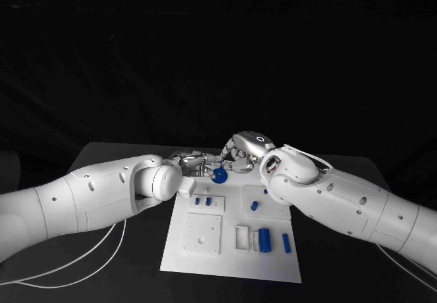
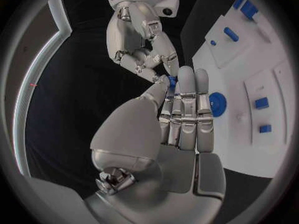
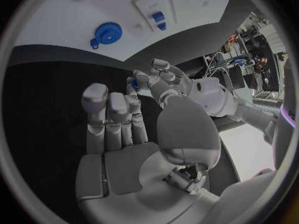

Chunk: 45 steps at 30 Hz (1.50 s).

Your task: Assemble the parts on the task board

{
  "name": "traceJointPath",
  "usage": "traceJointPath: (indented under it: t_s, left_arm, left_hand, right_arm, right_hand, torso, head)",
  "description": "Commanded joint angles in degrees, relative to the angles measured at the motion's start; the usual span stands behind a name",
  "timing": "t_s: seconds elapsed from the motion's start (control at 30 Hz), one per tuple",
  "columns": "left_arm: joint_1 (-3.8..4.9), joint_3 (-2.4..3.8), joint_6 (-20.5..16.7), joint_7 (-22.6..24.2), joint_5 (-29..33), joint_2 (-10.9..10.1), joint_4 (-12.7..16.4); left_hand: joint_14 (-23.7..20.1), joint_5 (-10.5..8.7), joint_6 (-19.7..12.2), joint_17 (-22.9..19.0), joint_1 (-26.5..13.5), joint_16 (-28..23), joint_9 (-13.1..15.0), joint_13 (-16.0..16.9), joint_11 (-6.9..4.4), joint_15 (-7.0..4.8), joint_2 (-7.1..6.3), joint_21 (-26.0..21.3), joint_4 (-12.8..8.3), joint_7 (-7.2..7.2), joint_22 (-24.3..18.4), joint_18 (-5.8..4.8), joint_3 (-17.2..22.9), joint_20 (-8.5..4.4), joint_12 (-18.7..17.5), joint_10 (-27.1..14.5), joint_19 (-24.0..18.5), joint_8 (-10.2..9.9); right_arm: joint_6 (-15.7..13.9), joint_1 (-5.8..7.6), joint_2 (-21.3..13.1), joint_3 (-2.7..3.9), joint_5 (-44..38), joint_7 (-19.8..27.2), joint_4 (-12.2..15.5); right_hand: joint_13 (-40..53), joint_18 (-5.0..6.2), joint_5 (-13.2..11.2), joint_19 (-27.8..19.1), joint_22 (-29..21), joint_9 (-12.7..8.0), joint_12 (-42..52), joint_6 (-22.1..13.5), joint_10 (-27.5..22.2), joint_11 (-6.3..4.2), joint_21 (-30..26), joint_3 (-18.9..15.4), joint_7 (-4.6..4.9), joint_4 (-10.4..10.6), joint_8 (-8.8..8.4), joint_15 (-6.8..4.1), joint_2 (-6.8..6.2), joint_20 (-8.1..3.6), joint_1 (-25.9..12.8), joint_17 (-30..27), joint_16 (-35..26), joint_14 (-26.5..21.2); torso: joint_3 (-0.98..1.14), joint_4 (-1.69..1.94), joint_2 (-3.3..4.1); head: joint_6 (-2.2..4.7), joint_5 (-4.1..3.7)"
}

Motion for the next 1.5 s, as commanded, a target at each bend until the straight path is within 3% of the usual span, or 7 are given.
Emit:
traceJointPath:
  t_s: [0.03,0.2,0.43,0.93,1.1,1.23,1.5]
  left_arm:
    - [0.13,0.16,0.79,1.70,0.16,0.28,0.46]
    - [0.13,0.16,0.02,2.47,0.39,0.25,0.44]
    - [0.13,0.16,-1.22,3.30,0.51,0.18,0.30]
    - [0.13,0.16,-1.84,3.94,0.28,0.01,-0.12]
    - [0.13,0.16,-1.78,5.16,-3.39,-0.36,-0.46]
    - [0.14,0.17,-1.52,6.32,-8.15,-0.83,-0.87]
    - [0.49,0.20,-0.78,9.63,-24.95,-1.73,-2.82]
  left_hand:
    - [0.11,-0.09,0.83,0.13,0.46,0.51,0.20,0.03,-0.17,-0.42,0.63,0.35,-0.55,-0.01,0.56,0.33,-0.02,-0.11,-0.25,0.65,-0.35,0.26]
    - [0.74,0.05,2.76,0.44,1.35,1.14,0.46,0.10,-0.88,-0.91,0.99,1.03,-1.57,-0.31,1.68,0.32,-0.24,-0.54,-0.21,2.67,-0.15,0.43]
    - [1.24,0.64,4.02,0.82,1.67,1.76,0.52,0.10,-1.32,-1.29,1.56,1.93,-2.75,-0.49,3.48,0.28,-0.66,-1.00,-0.23,3.87,-0.09,0.25]
    - [1.39,1.54,4.45,1.12,1.07,1.93,0.49,0.10,-1.42,-1.39,1.99,2.18,-4.04,-0.54,5.21,0.40,-0.63,-1.10,-0.24,4.26,-0.22,0.22]
    - [1.41,1.65,4.41,1.14,1.03,1.91,0.49,0.10,-1.40,-1.38,2.11,2.10,-4.16,-0.52,5.33,0.43,-0.59,-1.09,-0.24,4.22,-0.18,0.22]
    - [1.48,1.69,4.35,1.17,0.99,1.88,0.49,0.11,-1.38,-1.39,2.24,2.04,-4.53,-0.50,5.55,0.51,-0.49,-1.10,-0.23,4.19,-0.06,0.21]
    - [1.56,1.60,4.33,1.15,0.83,1.70,0.50,0.11,-1.36,-1.38,2.28,1.92,-5.06,-0.49,5.87,0.58,-0.48,-1.08,-0.24,4.17,0.01,0.22]
  right_arm:
    - [1.11,-0.29,0.25,-0.07,-0.66,-0.17,-0.19]
    - [0.55,-0.36,0.27,-0.08,-0.74,-0.15,-0.31]
    - [-1.18,-0.43,0.01,-0.08,-0.60,-0.01,-0.17]
    - [-2.29,-0.67,-0.67,-0.08,-0.55,-0.13,0.32]
    - [-3.17,-1.15,-2.10,0.05,-0.27,-0.10,0.78]
    - [-4.14,-1.84,-3.27,1.40,0.91,0.26,0.94]
    - [-7.81,-2.97,-7.01,5.78,9.83,3.05,0.84]
  right_hand:
    - [-0.04,0.27,-0.40,2.33,5.35,0.05,-0.38,-0.45,-0.29,-0.30,-0.18,-0.03,0.00,-0.44,0.14,-0.23,-0.05,-0.32,0.62,0.06,-0.27,0.15]
    - [-0.71,0.38,-2.08,2.21,5.23,-0.02,-1.14,-1.27,-0.81,-0.14,-0.73,-0.24,0.23,-0.70,0.11,-0.12,-0.20,-0.23,0.74,-0.14,-0.59,0.08]
    - [-2.17,1.41,-3.03,2.17,4.97,-0.12,-2.43,-7.97,-1.80,0.88,-2.09,-1.19,1.98,-0.90,0.10,0.57,-1.16,0.51,1.46,-0.63,-1.38,0.00]
    - [-4.01,1.77,-2.85,2.17,4.91,-0.14,-3.84,-9.37,-2.80,1.14,-2.89,-1.37,2.39,-0.98,0.09,0.80,-1.51,0.86,2.00,-1.22,-2.24,-0.17]
    - [-4.41,1.82,-2.22,2.16,4.86,-0.13,-4.05,-9.58,-2.91,1.16,-3.24,-1.02,2.44,-1.12,0.10,0.80,-1.70,0.87,2.12,-1.41,-2.51,-0.22]
    - [-4.66,1.84,-1.77,2.22,4.87,-0.13,-4.03,-9.56,-2.91,1.15,-3.37,-0.69,2.44,-1.14,0.11,0.79,-1.90,0.88,2.13,-1.53,-2.67,-0.22]
    - [-5.68,1.94,-0.09,1.95,4.59,-0.14,-4.82,-9.70,-3.49,1.17,-4.84,-0.11,2.52,-1.23,0.10,0.79,-1.95,0.88,2.19,-2.33,-3.81,-0.55]
  torso:
    - [0.03,0.02,0.01]
    - [0.06,-0.01,0.01]
    - [0.03,-0.01,0.01]
    - [0.01,0.06,-0.01]
    - [-0.01,0.06,-0.02]
    - [-0.01,-0.04,-0.02]
    - [0.00,-0.08,-0.07]
  head:
    - [-0.03,0.03]
    - [-0.04,0.07]
    - [-0.02,0.07]
    - [0.08,0.09]
    - [0.24,0.16]
    - [0.33,0.24]
    - [0.78,0.34]
